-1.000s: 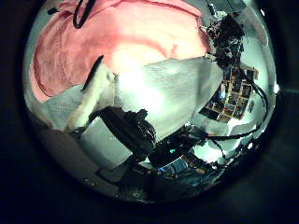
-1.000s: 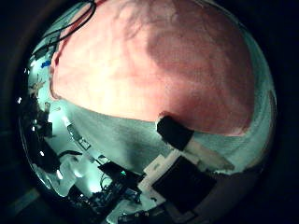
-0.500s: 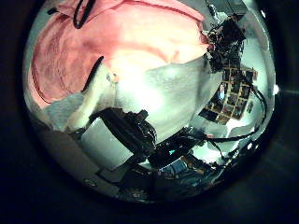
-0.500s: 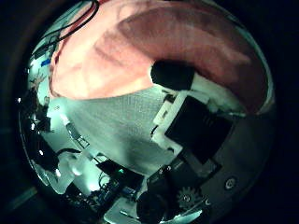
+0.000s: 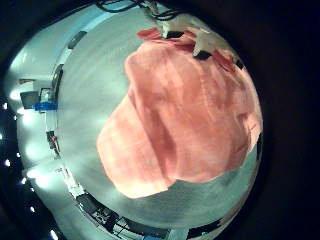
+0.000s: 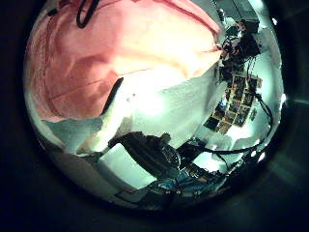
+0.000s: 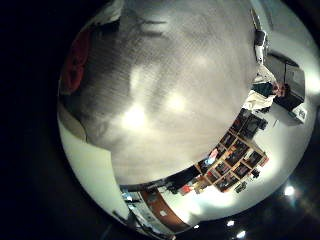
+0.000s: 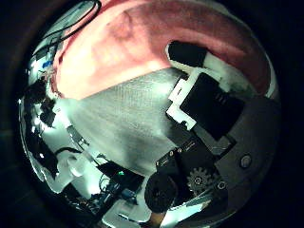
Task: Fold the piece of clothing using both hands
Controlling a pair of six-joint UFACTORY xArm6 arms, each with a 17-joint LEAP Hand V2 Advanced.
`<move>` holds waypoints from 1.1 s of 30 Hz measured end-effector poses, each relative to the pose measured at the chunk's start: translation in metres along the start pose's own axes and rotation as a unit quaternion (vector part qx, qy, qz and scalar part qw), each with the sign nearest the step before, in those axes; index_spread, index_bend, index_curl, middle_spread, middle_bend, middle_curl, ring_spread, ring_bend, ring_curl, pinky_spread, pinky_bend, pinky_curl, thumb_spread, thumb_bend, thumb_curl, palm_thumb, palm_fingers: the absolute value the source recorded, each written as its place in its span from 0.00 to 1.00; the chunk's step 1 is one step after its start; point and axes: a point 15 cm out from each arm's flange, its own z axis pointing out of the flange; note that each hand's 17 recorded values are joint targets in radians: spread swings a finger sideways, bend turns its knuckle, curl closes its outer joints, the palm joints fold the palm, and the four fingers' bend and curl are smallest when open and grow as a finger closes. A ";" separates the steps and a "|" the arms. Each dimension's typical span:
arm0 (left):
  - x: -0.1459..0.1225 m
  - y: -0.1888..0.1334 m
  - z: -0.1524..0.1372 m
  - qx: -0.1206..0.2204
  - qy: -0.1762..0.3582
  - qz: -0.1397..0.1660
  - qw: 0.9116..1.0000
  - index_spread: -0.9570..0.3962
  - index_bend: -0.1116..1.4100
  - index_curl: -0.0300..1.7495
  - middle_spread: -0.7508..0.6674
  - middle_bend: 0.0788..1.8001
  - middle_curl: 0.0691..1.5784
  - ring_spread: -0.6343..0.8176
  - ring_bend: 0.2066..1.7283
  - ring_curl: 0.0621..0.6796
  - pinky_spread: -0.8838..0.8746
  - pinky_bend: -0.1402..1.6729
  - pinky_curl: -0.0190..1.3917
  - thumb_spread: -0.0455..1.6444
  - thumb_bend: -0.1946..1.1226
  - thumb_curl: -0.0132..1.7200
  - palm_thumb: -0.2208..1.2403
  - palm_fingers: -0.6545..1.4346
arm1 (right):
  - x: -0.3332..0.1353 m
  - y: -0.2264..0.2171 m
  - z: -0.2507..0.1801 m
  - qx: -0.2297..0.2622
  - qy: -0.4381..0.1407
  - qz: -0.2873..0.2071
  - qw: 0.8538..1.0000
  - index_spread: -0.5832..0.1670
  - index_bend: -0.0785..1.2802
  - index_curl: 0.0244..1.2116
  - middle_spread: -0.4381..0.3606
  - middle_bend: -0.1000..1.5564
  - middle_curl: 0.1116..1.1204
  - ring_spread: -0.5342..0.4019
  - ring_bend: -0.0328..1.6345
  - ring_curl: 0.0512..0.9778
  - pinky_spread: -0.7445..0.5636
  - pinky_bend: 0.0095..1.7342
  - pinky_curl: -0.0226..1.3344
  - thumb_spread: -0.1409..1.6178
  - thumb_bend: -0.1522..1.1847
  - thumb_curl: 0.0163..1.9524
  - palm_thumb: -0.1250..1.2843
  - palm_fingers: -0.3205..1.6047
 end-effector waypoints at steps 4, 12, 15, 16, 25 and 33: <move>0.002 -0.001 0.002 -0.002 0.000 0.002 1.000 0.65 0.20 0.26 0.56 0.06 0.17 0.58 0.25 0.24 0.66 0.22 0.28 0.78 0.14 0.18 0.44 0.42 | 0.011 0.006 0.004 0.003 -0.004 0.004 1.000 0.35 0.71 0.54 0.33 0.70 0.62 0.31 0.72 0.59 0.27 0.61 0.46 0.63 0.11 0.27 0.81 0.78; 0.005 -0.002 0.012 -0.012 0.002 0.004 1.000 0.65 0.20 0.26 0.56 0.06 0.17 0.59 0.25 0.24 0.66 0.22 0.28 0.77 0.14 0.18 0.45 0.42 | 0.047 0.024 0.013 0.004 -0.020 0.020 1.000 0.36 0.74 0.59 0.35 0.75 0.66 0.32 0.77 0.64 0.31 0.65 0.51 0.66 0.11 0.30 0.83 0.75; 0.007 -0.002 0.015 -0.015 0.003 0.005 1.000 0.65 0.20 0.26 0.57 0.06 0.17 0.59 0.25 0.24 0.67 0.22 0.28 0.77 0.14 0.18 0.45 0.42 | 0.060 0.031 0.013 0.007 -0.024 0.026 0.999 0.36 0.75 0.60 0.35 0.77 0.67 0.32 0.78 0.66 0.32 0.65 0.53 0.67 0.11 0.31 0.83 0.74; 0.008 -0.002 0.015 -0.015 0.004 0.006 1.000 0.65 0.20 0.26 0.57 0.06 0.17 0.59 0.25 0.24 0.67 0.22 0.28 0.77 0.14 0.18 0.45 0.42 | 0.064 0.033 0.012 0.008 -0.024 0.026 0.999 0.36 0.75 0.60 0.35 0.77 0.67 0.32 0.78 0.66 0.32 0.65 0.54 0.68 0.11 0.31 0.83 0.73; 0.025 -0.006 0.012 -0.008 0.010 0.018 1.000 0.65 0.20 0.26 0.56 0.06 0.17 0.59 0.25 0.24 0.67 0.22 0.28 0.77 0.14 0.18 0.44 0.42 | 0.078 0.055 -0.013 0.044 -0.042 0.028 0.998 0.35 0.77 0.64 0.34 0.79 0.71 0.31 0.80 0.71 0.34 0.66 0.60 0.71 0.11 0.34 0.82 0.69; 0.034 -0.005 -0.014 0.022 0.026 0.027 0.999 0.65 0.20 0.26 0.56 0.06 0.17 0.59 0.25 0.24 0.67 0.22 0.28 0.78 0.14 0.18 0.44 0.42 | 0.035 0.055 -0.057 0.129 -0.080 -0.006 0.988 0.34 0.79 0.67 0.33 0.80 0.75 0.31 0.82 0.75 0.35 0.67 0.65 0.73 0.11 0.35 0.81 0.66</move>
